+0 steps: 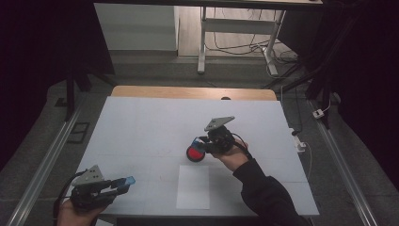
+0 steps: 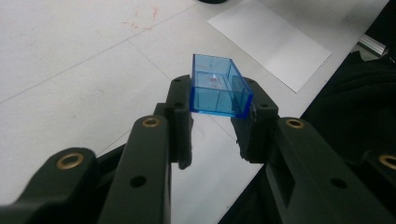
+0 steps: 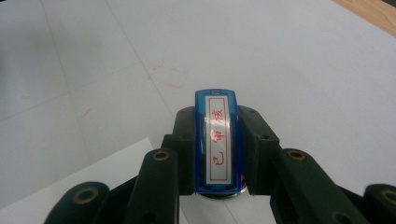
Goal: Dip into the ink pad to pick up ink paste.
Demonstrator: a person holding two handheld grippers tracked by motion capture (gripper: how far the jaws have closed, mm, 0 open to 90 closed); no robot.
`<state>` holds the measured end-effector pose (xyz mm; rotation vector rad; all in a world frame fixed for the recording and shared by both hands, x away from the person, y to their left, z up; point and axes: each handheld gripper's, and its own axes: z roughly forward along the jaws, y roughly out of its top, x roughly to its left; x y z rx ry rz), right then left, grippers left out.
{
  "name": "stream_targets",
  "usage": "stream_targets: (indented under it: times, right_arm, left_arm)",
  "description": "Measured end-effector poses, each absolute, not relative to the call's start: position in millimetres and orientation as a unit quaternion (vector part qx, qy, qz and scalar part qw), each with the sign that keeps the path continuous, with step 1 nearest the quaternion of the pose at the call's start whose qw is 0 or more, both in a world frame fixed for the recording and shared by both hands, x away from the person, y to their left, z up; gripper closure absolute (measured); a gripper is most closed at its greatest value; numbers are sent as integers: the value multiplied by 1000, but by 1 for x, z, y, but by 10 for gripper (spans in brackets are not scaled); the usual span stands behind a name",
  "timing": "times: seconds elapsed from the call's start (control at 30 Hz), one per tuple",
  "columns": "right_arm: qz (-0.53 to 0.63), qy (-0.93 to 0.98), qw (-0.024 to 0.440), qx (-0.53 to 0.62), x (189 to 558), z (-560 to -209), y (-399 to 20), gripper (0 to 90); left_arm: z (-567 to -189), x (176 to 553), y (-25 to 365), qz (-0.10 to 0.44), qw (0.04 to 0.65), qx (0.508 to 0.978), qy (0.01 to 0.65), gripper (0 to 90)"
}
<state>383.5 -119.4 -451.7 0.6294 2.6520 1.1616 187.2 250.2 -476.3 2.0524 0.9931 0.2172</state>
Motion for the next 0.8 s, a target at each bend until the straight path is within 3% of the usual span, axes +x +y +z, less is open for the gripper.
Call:
stream_targets:
  times: [0.8]
  right_arm:
    - [347, 908, 79, 222, 403, -478, -107, 697]
  left_arm:
    - [-476, 187, 251, 85, 416, 814, 396, 686]
